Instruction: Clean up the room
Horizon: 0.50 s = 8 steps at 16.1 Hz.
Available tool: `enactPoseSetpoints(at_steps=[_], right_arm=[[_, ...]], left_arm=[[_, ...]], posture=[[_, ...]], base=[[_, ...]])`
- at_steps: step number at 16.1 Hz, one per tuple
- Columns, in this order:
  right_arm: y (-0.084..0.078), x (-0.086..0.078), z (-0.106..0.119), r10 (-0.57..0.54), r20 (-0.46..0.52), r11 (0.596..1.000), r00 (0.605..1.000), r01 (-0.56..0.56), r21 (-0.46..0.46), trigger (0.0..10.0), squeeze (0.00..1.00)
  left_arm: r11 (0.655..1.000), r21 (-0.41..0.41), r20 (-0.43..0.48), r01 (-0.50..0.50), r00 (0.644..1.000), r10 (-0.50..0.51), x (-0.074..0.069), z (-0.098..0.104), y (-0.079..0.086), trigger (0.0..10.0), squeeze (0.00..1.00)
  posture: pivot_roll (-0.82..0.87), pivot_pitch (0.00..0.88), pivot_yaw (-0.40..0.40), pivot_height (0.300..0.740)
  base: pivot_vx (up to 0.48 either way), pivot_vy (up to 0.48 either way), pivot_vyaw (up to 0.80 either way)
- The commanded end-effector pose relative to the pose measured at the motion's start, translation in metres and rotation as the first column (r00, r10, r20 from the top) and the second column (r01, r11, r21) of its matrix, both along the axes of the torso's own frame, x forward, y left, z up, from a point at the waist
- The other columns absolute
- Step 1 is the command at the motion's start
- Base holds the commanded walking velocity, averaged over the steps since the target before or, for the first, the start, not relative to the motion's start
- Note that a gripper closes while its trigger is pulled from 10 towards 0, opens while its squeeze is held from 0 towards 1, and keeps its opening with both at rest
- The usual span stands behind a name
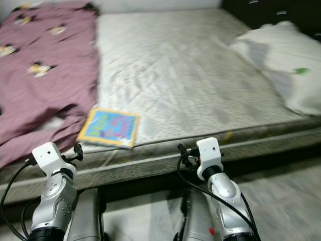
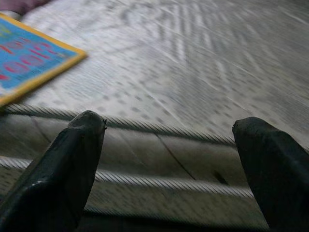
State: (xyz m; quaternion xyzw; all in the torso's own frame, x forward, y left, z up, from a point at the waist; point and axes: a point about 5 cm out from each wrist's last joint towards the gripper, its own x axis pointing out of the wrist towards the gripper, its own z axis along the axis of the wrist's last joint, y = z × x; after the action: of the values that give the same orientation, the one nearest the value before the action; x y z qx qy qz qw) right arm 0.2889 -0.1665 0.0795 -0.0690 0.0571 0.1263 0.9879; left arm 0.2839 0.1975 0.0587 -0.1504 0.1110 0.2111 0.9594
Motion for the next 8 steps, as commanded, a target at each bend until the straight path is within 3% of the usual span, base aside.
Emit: enactPoseSetpoints(at_steps=[1,4,8], right_arm=[[0.008,0.004,0.004,0.013,0.013,1.000,1.000,-0.013,0.023,10.0,0.00],[0.009,0.003,0.003,-0.009,0.009,0.999,1.000,0.009,0.047,10.0,0.00],[0.003,0.002,0.006,-0.028,0.018,0.999,0.999,0.027,0.031,10.0,0.00]], left_arm=[[1.000,0.012,-0.003,-0.016,1.000,0.016,-0.002,-0.001,0.005,10.0,0.00],[1.000,-0.006,-0.024,0.003,1.000,-0.003,0.004,-0.006,0.005,10.0,0.00],[0.992,-0.012,0.017,0.125,0.992,-0.125,0.027,0.002,-0.002,10.0,0.00]], posture=[[0.00,0.130,-0.021,0.514],[0.00,0.149,-0.028,0.514],[-0.03,0.163,-0.029,0.514]], base=[[0.000,0.000,0.80],[0.000,0.000,0.16],[0.000,0.000,0.00]])
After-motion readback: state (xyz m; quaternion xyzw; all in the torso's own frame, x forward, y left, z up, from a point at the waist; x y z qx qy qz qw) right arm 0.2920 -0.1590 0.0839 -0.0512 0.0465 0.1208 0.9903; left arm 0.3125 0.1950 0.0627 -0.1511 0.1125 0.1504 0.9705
